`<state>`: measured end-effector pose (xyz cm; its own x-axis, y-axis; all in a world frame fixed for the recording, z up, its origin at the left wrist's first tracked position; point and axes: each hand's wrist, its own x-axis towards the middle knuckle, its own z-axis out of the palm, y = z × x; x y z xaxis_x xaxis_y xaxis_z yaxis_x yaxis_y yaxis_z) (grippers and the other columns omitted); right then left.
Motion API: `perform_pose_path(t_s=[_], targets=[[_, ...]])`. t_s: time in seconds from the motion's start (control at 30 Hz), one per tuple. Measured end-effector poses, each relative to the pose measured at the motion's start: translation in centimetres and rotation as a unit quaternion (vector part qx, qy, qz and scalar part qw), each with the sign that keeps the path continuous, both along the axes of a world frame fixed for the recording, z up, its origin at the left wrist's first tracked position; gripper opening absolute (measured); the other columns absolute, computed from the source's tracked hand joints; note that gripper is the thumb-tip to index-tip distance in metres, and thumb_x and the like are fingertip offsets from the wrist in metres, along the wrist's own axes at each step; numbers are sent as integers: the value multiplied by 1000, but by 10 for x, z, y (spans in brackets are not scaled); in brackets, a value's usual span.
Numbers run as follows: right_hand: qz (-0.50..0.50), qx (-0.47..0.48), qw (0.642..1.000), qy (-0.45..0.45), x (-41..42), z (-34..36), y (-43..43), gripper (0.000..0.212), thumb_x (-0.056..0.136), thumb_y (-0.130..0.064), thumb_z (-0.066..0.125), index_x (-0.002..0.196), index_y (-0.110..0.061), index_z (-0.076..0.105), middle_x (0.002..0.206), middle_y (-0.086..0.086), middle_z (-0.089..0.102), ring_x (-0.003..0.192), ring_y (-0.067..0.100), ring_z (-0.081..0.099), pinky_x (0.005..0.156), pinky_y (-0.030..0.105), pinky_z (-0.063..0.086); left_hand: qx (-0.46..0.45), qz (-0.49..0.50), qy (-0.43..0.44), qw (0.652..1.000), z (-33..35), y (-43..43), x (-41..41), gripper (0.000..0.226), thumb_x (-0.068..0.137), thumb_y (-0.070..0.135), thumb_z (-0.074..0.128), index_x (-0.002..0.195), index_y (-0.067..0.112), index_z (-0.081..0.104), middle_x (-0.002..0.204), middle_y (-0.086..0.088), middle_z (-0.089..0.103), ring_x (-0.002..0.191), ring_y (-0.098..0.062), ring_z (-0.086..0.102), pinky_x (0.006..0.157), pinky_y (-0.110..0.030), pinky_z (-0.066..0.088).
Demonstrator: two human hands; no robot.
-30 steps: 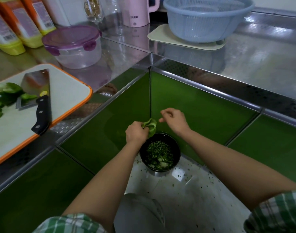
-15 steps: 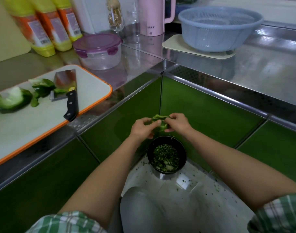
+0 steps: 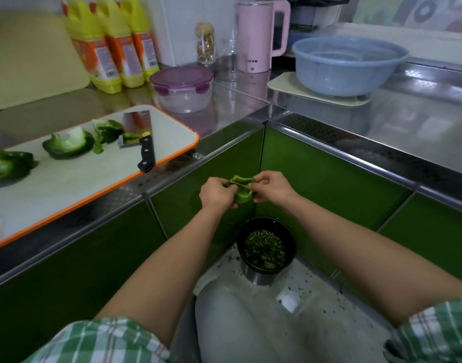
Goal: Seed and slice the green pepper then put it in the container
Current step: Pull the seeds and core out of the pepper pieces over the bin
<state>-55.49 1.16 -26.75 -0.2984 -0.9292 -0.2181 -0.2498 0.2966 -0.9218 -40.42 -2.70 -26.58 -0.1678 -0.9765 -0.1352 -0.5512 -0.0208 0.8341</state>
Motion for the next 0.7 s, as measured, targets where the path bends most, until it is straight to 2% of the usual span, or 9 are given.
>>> perform_pose_path(t_s=[0.13, 0.2, 0.3, 0.4, 0.5, 0.57, 0.63, 0.7], targets=[[-63, 2, 997, -45, -17, -2, 1, 21, 98, -5, 47, 111, 4, 61, 95, 20, 69, 79, 25, 70, 71, 30, 60, 19, 3, 15, 1000, 0, -4, -6, 11, 92, 20, 62, 86, 16, 71, 79, -3, 73, 62, -16, 71, 64, -24, 55], [-65, -14, 997, -49, -24, -3, 2, 23, 98, -10, 48, 113, 1, 61, 98, 17, 69, 84, 24, 70, 73, 29, 60, 24, 4, 13, 1000, -2, -7, -9, 11, 92, 20, 62, 87, 15, 71, 79, -3, 73, 62, -16, 71, 66, -26, 56], [4, -6, 1000, 3, -25, -3, 2, 21, 93, -19, 60, 110, -7, 63, 101, 8, 68, 88, 20, 69, 78, 29, 58, 34, -16, 10, 999, -3, -7, -16, 10, 92, 19, 63, 87, 16, 70, 79, -3, 73, 63, -17, 71, 69, -28, 58], [-22, 21, 999, 27, -24, -5, 0, 9, 94, -9, 56, 97, -7, 64, 91, 9, 68, 76, 17, 66, 74, 29, 59, 37, -25, 7, 999, -6, -8, -20, 8, 92, 19, 64, 88, 15, 70, 80, -4, 74, 64, -17, 72, 71, -29, 59], [-47, 10, 999, 14, -26, -5, 1, 17, 99, -11, 47, 102, -6, 63, 89, 7, 66, 79, 16, 64, 78, 30, 57, 41, -21, 1, 999, -8, -10, -18, 8, 92, 18, 64, 87, 15, 69, 79, -3, 73, 65, -18, 72, 74, -32, 60], [-1, 19, 999, 31, -25, -5, 4, 17, 98, -14, 49, 106, -8, 63, 94, 6, 67, 84, 15, 65, 81, 30, 56, 48, -25, 3, 999, -7, -10, -16, 7, 92, 18, 64, 90, 14, 70, 79, -3, 72, 64, -17, 72, 71, -31, 60], [25, 46, 996, 69, -20, -4, 5, 18, 97, -12, 49, 109, -8, 63, 94, 6, 69, 82, 13, 65, 76, 27, 54, 46, -31, 1, 998, -5, -9, -12, 7, 92, 17, 64, 93, 13, 70, 80, -4, 72, 61, -16, 70, 66, -28, 59], [-8, 43, 993, 105, -18, -4, 4, 23, 98, -9, 44, 114, -7, 62, 107, 8, 67, 95, 16, 63, 87, 33, 52, 38, -28, 0, 999, -1, -7, -7, 8, 92, 17, 64, 93, 13, 70, 79, -4, 71, 59, -16, 70, 65, -28, 59]])
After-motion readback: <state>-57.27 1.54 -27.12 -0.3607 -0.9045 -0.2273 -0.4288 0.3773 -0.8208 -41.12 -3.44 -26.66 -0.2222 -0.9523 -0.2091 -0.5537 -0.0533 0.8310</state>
